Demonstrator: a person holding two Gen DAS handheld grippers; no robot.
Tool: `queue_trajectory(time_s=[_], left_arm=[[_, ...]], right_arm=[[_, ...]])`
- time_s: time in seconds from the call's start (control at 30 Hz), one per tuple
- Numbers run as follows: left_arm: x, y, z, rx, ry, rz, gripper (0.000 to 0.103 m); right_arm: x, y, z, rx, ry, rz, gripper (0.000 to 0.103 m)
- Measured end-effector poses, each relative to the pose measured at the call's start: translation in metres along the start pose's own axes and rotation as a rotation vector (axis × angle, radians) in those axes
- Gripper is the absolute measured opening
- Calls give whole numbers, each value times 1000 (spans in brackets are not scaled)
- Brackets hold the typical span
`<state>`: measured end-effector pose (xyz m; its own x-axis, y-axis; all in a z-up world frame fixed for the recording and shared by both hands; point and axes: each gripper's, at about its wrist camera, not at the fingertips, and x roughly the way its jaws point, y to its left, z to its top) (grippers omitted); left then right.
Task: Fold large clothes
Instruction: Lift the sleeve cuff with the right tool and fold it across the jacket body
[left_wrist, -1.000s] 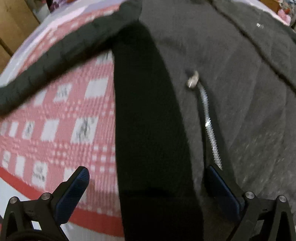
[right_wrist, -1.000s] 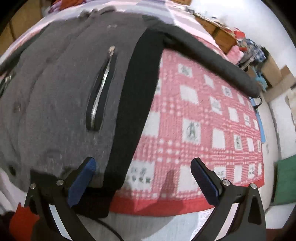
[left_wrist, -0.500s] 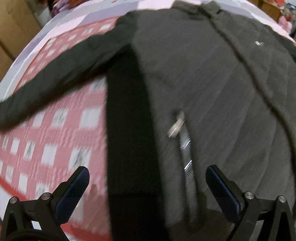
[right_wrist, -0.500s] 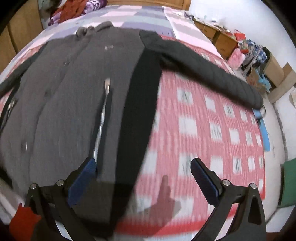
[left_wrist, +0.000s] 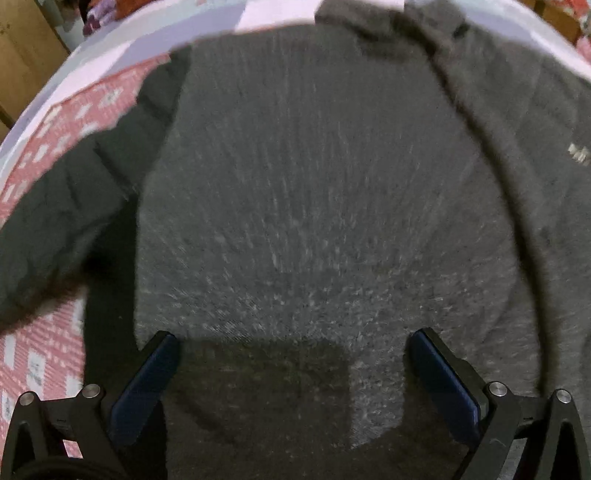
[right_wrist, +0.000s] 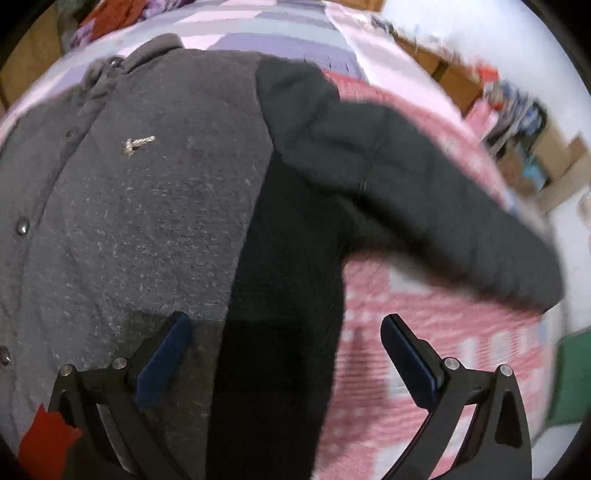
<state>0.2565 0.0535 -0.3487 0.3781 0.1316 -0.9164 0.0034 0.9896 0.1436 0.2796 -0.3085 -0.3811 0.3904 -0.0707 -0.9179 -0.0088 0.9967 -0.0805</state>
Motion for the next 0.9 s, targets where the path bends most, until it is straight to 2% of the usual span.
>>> queue_trajectory(time_s=[0.13, 0.23, 0.27, 0.33, 0.37, 0.4, 0.57, 0.67, 0.77, 0.9], left_arm=[[3, 0, -8, -30, -9, 12, 103], [3, 2, -11, -63, 6, 20, 103], [2, 2, -12, -68, 12, 23, 103], [2, 4, -11, -77, 26, 26, 103], [3, 4, -10, -85, 33, 28, 103], [6, 0, -7, -92, 39, 31, 103], [11, -5, -3, -108, 51, 62, 103], [11, -10, -5, -106, 40, 79, 103], [7, -21, -7, -109, 34, 100, 103], [4, -28, -9, -110, 38, 128, 103]], right_arm=[[12, -21, -4, 106, 39, 147, 103], [11, -27, 3, 29, 66, 216, 103], [6, -34, 5, 27, 45, 209, 103], [-10, -65, 6, 69, -44, 136, 103], [-14, -80, 5, 103, -67, 111, 103], [-16, -113, 3, 185, -83, 68, 103], [-2, -250, -20, 545, -18, -122, 103], [4, -311, -33, 651, 13, -183, 103], [17, -340, -35, 711, 36, -157, 103], [21, -370, -44, 845, -14, -101, 103]])
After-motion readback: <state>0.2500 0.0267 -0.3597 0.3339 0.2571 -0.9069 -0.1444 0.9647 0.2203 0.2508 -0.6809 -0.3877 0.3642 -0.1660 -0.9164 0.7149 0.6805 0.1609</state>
